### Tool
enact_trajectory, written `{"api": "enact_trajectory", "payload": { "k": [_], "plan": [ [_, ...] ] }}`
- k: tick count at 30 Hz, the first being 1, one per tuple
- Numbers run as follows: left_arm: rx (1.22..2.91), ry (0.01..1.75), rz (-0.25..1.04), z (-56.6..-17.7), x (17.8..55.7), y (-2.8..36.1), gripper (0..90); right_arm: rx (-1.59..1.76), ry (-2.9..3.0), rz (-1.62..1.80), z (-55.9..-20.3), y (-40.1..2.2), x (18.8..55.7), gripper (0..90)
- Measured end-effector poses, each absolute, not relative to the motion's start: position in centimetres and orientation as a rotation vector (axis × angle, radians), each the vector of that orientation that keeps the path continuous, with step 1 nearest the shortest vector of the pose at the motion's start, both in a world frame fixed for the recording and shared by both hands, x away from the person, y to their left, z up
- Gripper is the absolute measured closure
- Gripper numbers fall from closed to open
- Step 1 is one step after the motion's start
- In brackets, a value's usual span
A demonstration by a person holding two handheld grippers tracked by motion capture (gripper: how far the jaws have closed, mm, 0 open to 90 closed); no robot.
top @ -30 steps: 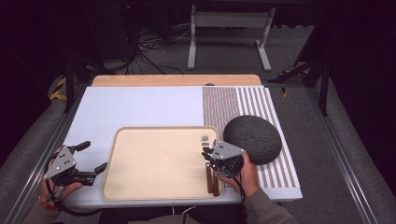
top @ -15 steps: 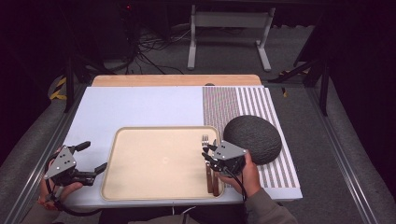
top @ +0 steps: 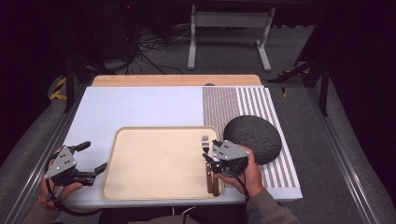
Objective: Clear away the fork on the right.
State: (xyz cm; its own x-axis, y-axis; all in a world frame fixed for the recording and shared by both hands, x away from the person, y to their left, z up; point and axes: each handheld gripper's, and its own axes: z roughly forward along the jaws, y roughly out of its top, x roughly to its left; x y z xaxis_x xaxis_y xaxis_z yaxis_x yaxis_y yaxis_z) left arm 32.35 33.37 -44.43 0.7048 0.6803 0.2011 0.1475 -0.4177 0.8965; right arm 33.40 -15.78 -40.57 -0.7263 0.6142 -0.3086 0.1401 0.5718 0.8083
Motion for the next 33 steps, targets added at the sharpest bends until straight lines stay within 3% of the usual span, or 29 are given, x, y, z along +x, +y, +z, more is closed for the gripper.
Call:
{"api": "enact_trajectory", "payload": {
  "k": [9, 33],
  "plan": [
    [1.943, 0.638, 0.691, -44.5, 32.4, 33.4, 6.1, 0.632, 2.174, 1.069, -40.4, -16.4, 33.2, 25.6],
    [1.948, 0.642, 0.694, -44.5, 32.4, 33.4, 6.1, 0.66, 2.127, 1.059, -40.2, -18.2, 32.5, 18.3]
  ]
}}
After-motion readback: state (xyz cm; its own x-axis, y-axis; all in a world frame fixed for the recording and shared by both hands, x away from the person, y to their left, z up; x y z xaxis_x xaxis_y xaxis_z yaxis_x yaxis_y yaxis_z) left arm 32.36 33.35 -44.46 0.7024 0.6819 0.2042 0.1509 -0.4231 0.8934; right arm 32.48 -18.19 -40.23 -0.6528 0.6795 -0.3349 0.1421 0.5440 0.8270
